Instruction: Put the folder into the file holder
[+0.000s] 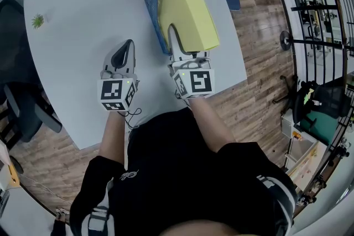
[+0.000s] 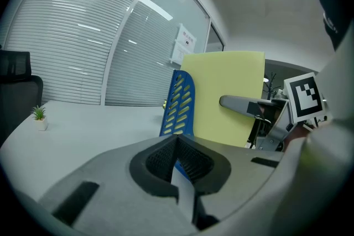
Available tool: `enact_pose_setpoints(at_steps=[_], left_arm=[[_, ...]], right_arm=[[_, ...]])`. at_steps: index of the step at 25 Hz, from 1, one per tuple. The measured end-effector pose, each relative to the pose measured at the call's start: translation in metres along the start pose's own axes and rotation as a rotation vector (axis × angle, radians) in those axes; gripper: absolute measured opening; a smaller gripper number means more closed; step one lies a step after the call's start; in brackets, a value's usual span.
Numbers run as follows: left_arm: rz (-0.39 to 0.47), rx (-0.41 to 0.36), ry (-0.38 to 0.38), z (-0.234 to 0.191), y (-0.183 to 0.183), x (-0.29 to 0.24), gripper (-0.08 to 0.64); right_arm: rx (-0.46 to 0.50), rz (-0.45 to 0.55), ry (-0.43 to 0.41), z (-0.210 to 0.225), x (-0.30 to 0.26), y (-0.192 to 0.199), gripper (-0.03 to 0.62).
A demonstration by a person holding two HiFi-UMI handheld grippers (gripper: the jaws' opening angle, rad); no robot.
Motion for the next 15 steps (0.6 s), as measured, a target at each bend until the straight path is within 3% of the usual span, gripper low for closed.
enact_pose_setpoints(at_steps=[15], left_arm=[[-0.004, 0.003, -0.002, -0.0010, 0.0037, -0.0004, -0.003]], right_arm=[[0.004, -0.020, 0.002, -0.0007, -0.0009, 0.0084, 0.173]])
Point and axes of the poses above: the fingertips, and each gripper's own axes: x backward along the fingers, z to its right, y out of its underside, the point moved 9 cm from there along x, backward along the fingers, and after that the axes turned 4 degrees about -z, right-handed, at the moved point
